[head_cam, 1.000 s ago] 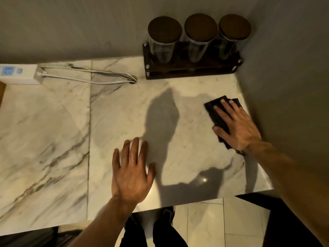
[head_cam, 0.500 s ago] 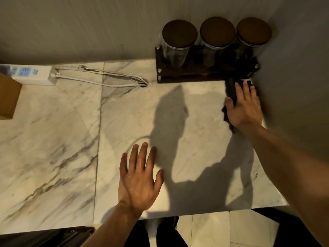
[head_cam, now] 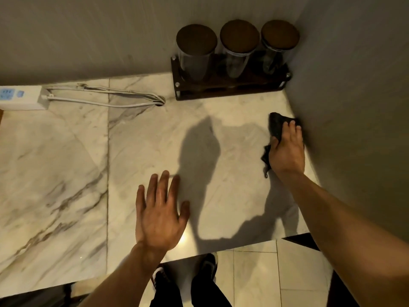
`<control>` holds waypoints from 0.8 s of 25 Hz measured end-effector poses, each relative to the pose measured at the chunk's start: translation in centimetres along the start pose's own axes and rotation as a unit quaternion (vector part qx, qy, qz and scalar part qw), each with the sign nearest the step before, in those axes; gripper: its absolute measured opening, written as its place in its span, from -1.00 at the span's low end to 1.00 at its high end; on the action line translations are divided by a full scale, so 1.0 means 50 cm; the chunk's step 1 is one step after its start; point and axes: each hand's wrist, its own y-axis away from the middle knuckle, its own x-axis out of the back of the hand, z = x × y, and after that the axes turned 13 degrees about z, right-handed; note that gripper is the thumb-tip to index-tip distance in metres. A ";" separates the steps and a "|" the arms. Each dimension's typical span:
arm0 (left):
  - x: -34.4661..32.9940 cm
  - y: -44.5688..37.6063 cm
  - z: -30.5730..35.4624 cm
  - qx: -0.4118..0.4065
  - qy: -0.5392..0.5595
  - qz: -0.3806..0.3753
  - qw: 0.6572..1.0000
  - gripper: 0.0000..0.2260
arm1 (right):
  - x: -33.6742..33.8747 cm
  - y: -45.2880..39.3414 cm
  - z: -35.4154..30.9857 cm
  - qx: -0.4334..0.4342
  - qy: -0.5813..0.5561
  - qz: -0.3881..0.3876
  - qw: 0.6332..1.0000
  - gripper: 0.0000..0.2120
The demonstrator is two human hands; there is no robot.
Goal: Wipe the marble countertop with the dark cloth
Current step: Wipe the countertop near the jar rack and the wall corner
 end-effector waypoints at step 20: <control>0.037 0.024 -0.040 -0.035 0.095 -0.001 0.995 -0.42 | 0.118 0.336 0.135 -0.070 0.015 -0.007 0.997 -0.49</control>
